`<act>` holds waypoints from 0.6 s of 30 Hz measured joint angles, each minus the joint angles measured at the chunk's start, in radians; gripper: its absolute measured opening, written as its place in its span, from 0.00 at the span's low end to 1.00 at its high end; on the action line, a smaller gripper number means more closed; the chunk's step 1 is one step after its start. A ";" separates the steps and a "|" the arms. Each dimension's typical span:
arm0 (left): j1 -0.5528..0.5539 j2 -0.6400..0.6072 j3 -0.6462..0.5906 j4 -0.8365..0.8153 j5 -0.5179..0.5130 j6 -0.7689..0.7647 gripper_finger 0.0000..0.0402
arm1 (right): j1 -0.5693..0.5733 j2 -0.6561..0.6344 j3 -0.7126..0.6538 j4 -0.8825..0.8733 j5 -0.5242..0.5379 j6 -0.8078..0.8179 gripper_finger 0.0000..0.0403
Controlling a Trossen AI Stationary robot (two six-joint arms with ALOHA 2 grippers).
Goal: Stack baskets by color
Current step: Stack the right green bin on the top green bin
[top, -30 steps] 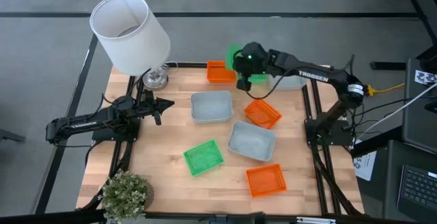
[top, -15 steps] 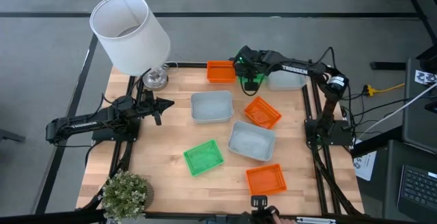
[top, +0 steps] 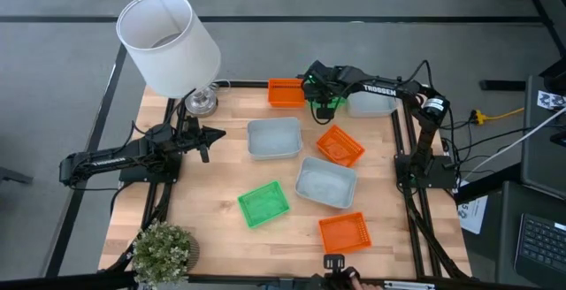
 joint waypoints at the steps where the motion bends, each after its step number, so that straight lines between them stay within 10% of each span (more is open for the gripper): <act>1: 0.000 0.000 0.000 0.000 0.000 0.000 0.00 | 0.000 0.000 0.000 0.000 0.000 0.000 0.07; 18: 0.000 0.000 0.000 0.000 0.000 -0.001 0.00 | 0.000 0.000 0.000 -0.041 0.003 0.018 0.08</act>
